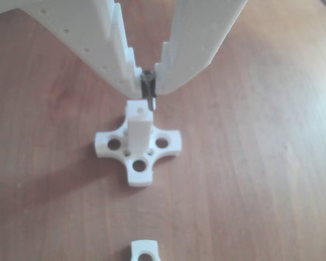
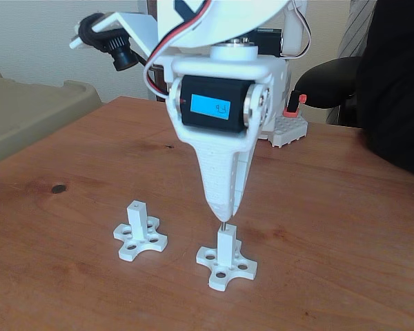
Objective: Grab the screw and set it in the hole.
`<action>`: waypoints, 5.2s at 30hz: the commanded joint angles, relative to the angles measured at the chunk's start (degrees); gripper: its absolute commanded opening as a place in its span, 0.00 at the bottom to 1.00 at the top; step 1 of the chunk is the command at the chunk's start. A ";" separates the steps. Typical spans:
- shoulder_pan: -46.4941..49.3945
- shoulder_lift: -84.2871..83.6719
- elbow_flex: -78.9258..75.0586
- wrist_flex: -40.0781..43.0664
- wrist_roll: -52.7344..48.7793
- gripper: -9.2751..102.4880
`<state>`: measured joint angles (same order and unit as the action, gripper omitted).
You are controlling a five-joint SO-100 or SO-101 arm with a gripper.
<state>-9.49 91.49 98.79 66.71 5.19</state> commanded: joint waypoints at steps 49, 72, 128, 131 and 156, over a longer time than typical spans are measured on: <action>-0.70 1.85 -0.44 0.53 -0.35 0.04; -0.70 1.41 -0.35 0.88 -0.53 0.04; -1.93 0.62 -0.53 2.81 -0.62 0.04; -2.02 0.62 -0.53 2.90 -0.62 0.04; -1.23 -0.18 0.26 -0.35 -0.97 0.04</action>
<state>-10.63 90.53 99.58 67.15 5.19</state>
